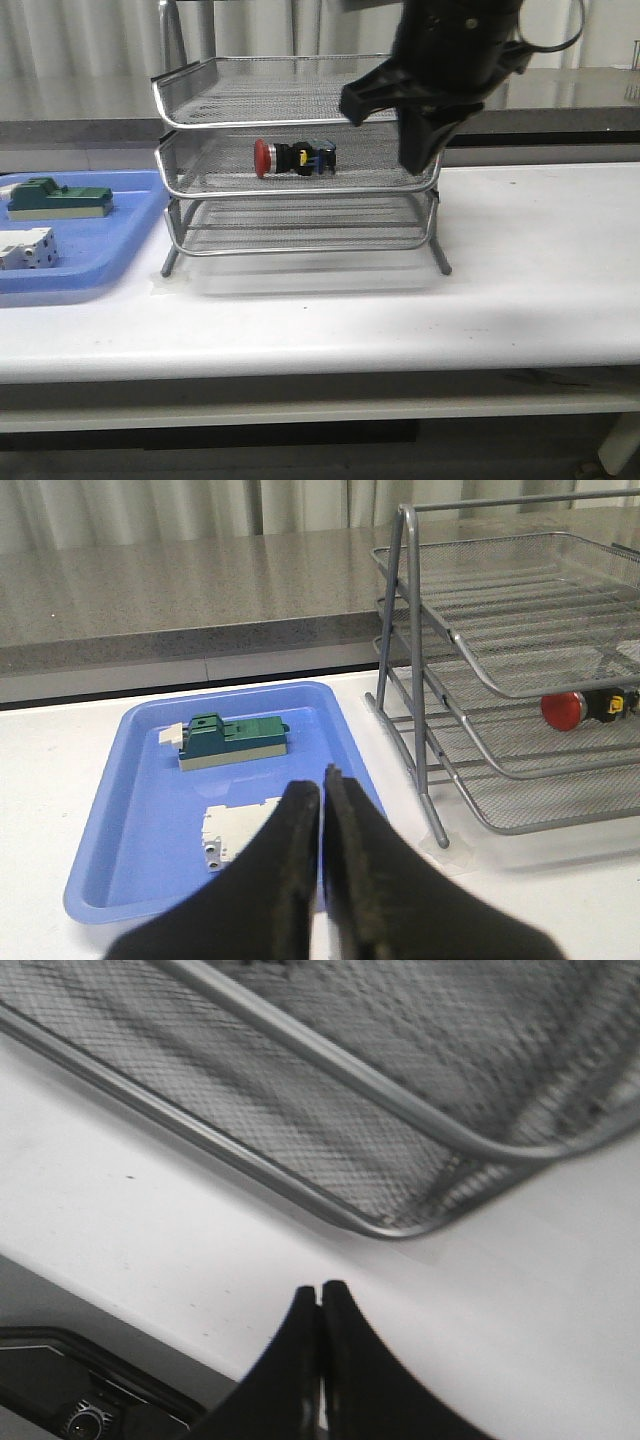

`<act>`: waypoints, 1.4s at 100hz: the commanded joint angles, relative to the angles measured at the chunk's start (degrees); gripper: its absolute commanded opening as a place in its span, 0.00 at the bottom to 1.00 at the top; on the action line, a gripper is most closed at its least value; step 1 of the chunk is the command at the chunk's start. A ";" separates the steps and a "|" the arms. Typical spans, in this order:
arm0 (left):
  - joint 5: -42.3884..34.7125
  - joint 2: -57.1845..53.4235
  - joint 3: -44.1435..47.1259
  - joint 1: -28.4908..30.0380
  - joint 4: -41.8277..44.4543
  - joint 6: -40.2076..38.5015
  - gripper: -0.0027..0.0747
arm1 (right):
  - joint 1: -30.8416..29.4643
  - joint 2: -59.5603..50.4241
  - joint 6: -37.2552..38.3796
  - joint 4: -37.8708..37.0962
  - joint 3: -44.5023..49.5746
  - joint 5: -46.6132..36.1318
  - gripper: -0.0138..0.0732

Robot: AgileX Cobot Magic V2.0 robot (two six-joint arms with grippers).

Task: Place button on rack with both arms
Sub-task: 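Lift the right gripper up and away from the tray stack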

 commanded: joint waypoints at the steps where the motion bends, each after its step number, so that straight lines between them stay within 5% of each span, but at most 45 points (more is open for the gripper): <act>1: -4.60 0.13 -1.48 0.15 -0.55 -0.46 0.04 | -2.60 -6.75 2.18 -2.59 1.89 -2.51 0.08; 45: -4.60 0.13 -1.48 0.15 -0.55 -0.46 0.04 | -12.15 -27.83 7.49 -2.86 21.08 -11.91 0.08; 83: -4.60 0.13 -1.48 0.15 -0.55 -0.46 0.04 | -13.38 -46.61 10.26 -6.42 34.55 -16.62 0.09; 120: -4.60 0.13 -1.48 0.15 -0.55 -0.46 0.04 | -13.45 -64.92 26.63 -21.55 42.36 -12.98 0.09; 140: -4.60 0.13 -1.48 0.15 -0.55 -0.46 0.04 | -13.45 -70.90 27.77 -24.66 43.28 -4.98 0.09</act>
